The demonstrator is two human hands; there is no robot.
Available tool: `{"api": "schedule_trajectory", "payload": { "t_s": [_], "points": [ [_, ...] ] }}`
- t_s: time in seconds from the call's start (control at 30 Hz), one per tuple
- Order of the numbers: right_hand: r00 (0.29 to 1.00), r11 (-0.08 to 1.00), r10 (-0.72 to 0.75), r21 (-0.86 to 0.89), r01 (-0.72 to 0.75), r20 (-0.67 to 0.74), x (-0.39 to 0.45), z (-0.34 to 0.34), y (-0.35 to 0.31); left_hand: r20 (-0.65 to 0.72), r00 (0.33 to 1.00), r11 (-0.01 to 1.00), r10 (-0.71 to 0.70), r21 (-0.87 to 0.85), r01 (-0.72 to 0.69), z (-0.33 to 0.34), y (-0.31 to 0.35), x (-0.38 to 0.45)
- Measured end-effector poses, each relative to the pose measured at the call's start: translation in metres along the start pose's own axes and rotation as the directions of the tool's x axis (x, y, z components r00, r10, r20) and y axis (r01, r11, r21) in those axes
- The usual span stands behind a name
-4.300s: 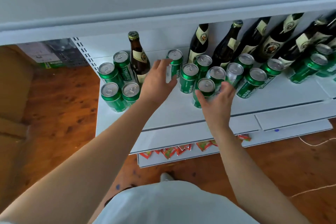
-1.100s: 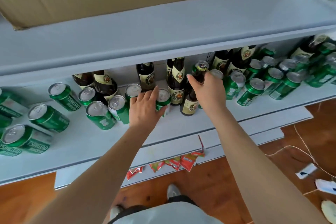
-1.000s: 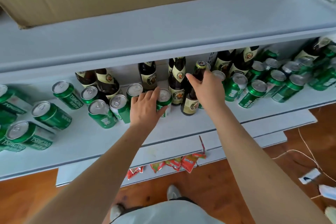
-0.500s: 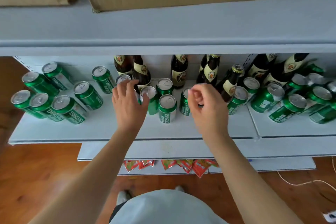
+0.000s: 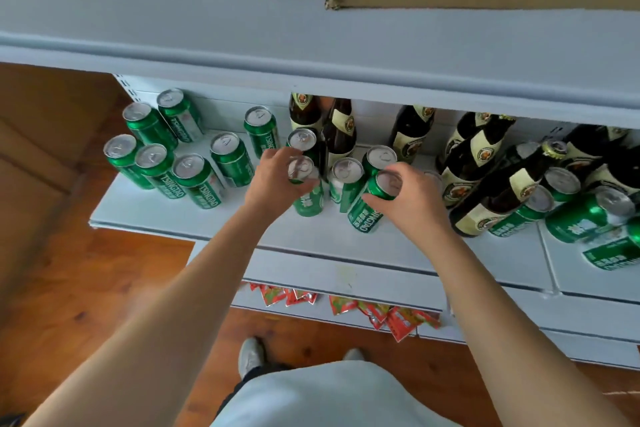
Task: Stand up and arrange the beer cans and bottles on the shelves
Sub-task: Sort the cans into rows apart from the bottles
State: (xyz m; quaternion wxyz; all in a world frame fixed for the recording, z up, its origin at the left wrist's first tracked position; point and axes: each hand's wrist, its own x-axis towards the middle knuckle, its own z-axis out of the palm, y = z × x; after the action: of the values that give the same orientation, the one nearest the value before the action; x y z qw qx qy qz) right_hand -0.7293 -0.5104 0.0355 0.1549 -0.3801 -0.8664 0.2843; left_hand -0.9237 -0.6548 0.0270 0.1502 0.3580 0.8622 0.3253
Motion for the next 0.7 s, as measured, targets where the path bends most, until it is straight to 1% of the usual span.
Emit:
{"api": "schedule_trajectory", "payload": {
  "t_s": [0.07, 0.13, 0.2, 0.27, 0.4, 0.5, 0.53, 0.6, 0.63, 0.7],
  "points": [
    [0.998, 0.998, 0.012, 0.054, -0.016, 0.057, 0.002, -0.016, -0.021, 0.027, 0.998, 0.997, -0.05, -0.05, 0.052, -0.021, -0.014, -0.003],
    [0.992, 0.997, -0.018, 0.072, 0.009, 0.123, 0.003, -0.025, -0.041, 0.063, 0.996, 0.991, -0.061, -0.115, 0.068, -0.04, -0.022, -0.008],
    [0.984, 0.99, -0.098, 0.119, 0.08, 0.15, 0.007, -0.015, -0.065, 0.062, 0.996, 0.984, -0.063, -0.164, 0.072, -0.068, -0.03, -0.015],
    [0.974, 0.98, -0.157, 0.146, 0.133, 0.166, 0.011, 0.009, -0.087, 0.032, 0.998, 0.982, -0.06, -0.177, 0.064, -0.095, -0.039, -0.019],
    [0.947, 0.968, -0.253, 0.05, 0.248, 0.198, 0.023, 0.074, -0.118, -0.054, 0.997, 0.98, -0.048, -0.196, 0.037, -0.141, -0.062, -0.018],
    [0.942, 0.969, -0.241, 0.01, 0.246, 0.233, 0.03, 0.119, -0.134, -0.109, 0.993, 0.977, -0.039, -0.213, 0.015, -0.165, -0.081, -0.012],
    [0.944, 0.967, -0.244, -0.02, 0.254, 0.223, 0.033, 0.132, -0.139, -0.129, 0.991, 0.973, -0.042, -0.231, 0.011, -0.172, -0.086, -0.01],
    [0.95, 0.948, -0.255, -0.148, 0.283, 0.18, 0.039, 0.15, -0.151, -0.169, 0.985, 0.964, -0.037, -0.265, -0.009, -0.184, -0.093, -0.004],
    [0.957, 0.937, -0.248, -0.212, 0.277, 0.152, 0.043, 0.156, -0.157, -0.183, 0.983, 0.959, -0.029, -0.282, -0.024, -0.189, -0.095, -0.002],
    [0.974, 0.946, -0.199, -0.237, 0.221, 0.11, 0.05, 0.165, -0.165, -0.2, 0.98, 0.949, -0.008, -0.311, -0.056, -0.197, -0.096, 0.003]
  ]
}}
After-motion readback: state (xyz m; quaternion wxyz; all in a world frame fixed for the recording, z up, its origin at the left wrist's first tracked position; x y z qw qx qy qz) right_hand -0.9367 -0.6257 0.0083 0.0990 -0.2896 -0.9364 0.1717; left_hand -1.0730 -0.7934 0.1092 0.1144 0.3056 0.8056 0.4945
